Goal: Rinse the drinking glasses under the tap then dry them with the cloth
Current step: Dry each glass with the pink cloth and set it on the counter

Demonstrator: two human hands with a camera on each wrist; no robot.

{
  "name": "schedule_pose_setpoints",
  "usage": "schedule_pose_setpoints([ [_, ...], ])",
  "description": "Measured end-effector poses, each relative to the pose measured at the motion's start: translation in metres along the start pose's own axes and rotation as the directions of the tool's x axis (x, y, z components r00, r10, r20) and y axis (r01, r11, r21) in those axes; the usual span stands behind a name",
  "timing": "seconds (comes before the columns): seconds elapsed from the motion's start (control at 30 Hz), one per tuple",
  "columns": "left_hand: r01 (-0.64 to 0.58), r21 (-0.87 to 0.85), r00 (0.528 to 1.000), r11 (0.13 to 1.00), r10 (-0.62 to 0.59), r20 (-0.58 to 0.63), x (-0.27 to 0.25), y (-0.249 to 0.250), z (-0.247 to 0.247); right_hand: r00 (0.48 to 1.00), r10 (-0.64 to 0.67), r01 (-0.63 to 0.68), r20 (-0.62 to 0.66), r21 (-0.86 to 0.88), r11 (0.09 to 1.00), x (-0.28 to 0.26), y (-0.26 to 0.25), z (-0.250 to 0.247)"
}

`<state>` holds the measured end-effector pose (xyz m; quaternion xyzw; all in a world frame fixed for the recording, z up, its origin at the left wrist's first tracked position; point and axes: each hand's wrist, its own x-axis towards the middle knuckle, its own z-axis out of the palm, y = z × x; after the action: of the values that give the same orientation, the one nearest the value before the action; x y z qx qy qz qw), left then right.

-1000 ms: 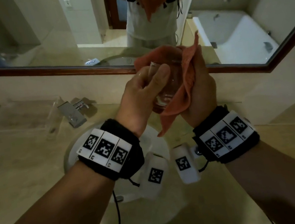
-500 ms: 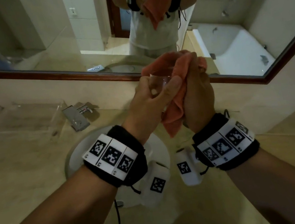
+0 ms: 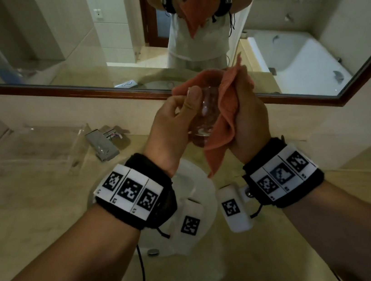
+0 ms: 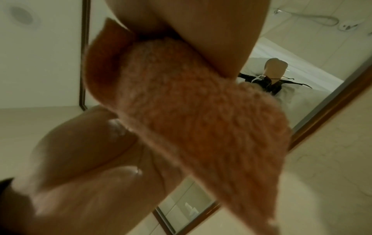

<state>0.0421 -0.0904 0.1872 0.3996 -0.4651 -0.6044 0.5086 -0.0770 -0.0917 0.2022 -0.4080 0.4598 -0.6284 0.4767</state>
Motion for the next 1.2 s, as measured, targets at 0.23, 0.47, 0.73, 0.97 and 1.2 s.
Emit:
schedule_pose_setpoints([
  [0.23,0.085,0.051,0.992,0.995,-0.089,0.09,0.001,0.005,0.014,0.991,-0.089,0.105,0.096,-0.174,0.979,-0.005,-0.001,-0.012],
  [0.47,0.109,-0.04,0.988,0.993,-0.104,0.118,0.002,0.0,0.022,0.999,-0.042,0.045,0.021,-0.209,0.977,0.003,0.003,-0.029],
  [0.73,0.102,-0.081,0.993,0.992,-0.097,0.062,0.007,0.001,0.043,0.998,-0.06,0.062,0.017,-0.177,0.982,0.013,0.001,-0.043],
  [0.97,-0.001,0.009,0.989,1.0,-0.001,0.147,0.019,-0.003,0.058,0.993,-0.1,0.088,-0.062,-0.168,0.982,0.015,-0.005,-0.056],
  [1.2,0.094,-0.018,0.966,0.995,-0.087,0.242,0.018,0.0,0.061,0.989,-0.089,0.067,-0.114,-0.185,0.981,0.019,-0.015,-0.077],
])
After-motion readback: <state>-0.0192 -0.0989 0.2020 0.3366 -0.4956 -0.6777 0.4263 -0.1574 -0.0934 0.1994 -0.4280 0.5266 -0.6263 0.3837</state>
